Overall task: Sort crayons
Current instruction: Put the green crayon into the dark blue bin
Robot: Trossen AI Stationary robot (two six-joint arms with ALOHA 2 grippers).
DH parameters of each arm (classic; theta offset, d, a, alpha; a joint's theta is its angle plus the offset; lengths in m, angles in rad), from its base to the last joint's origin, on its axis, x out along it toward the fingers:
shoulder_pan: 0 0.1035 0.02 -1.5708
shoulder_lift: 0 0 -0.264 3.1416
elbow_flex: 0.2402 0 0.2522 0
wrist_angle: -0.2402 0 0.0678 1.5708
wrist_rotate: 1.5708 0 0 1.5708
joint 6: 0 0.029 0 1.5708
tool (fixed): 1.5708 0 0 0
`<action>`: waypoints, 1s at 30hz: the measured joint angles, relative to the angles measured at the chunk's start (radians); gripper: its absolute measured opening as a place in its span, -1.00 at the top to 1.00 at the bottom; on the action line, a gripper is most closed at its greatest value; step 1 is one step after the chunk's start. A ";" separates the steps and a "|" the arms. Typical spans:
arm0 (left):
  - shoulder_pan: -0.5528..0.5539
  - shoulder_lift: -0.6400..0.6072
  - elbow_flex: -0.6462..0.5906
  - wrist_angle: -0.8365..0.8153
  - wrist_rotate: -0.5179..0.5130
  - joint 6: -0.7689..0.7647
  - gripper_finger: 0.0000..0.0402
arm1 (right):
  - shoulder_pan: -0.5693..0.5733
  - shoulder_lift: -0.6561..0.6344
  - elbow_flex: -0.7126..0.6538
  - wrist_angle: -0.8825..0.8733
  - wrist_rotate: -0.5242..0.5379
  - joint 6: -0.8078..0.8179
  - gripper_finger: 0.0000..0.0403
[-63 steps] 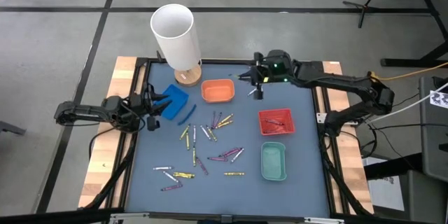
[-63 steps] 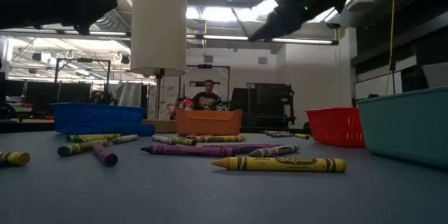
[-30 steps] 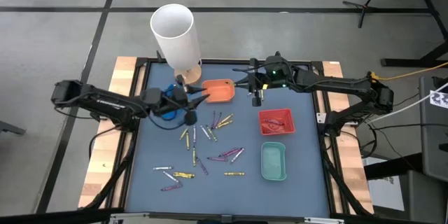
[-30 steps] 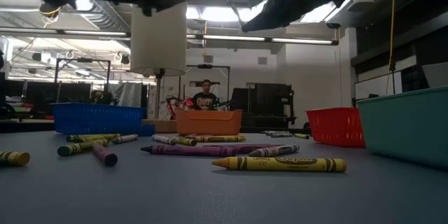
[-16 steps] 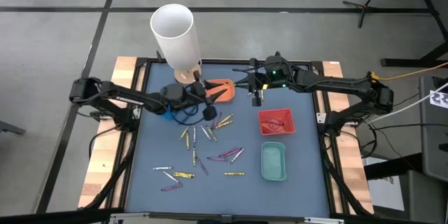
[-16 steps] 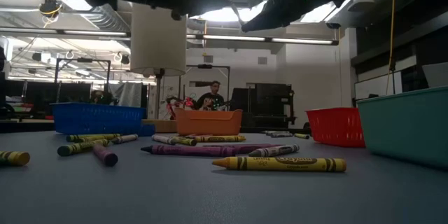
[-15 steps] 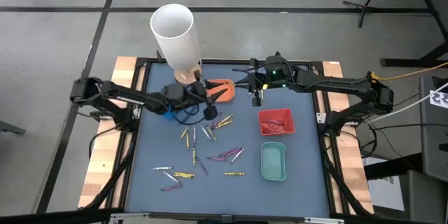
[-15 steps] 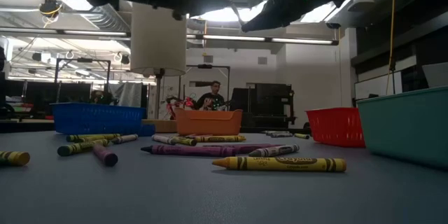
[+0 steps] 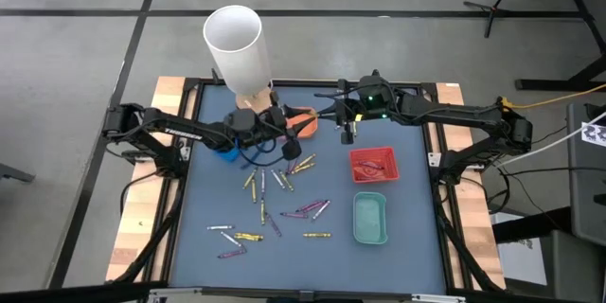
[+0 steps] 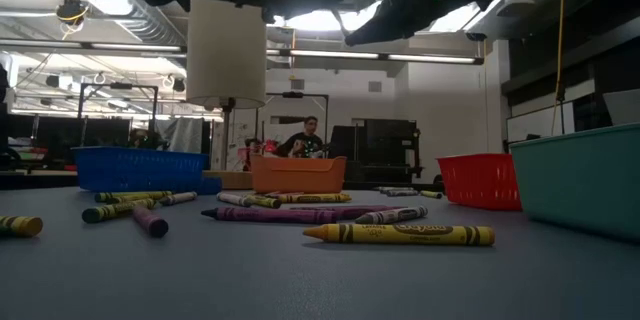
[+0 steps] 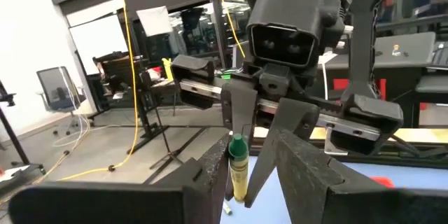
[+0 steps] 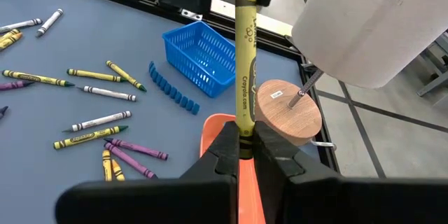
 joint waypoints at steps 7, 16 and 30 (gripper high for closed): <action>0.000 0.000 0.000 0.000 0.000 0.000 0.63 | 0.000 0.000 0.000 0.000 0.000 -0.001 0.89; 0.000 0.000 0.000 0.000 -0.001 0.001 0.84 | 0.000 0.000 0.000 0.000 0.000 -0.002 0.89; 0.000 0.000 0.000 0.000 -0.017 0.001 0.93 | 0.000 0.000 0.000 0.000 0.001 -0.001 0.89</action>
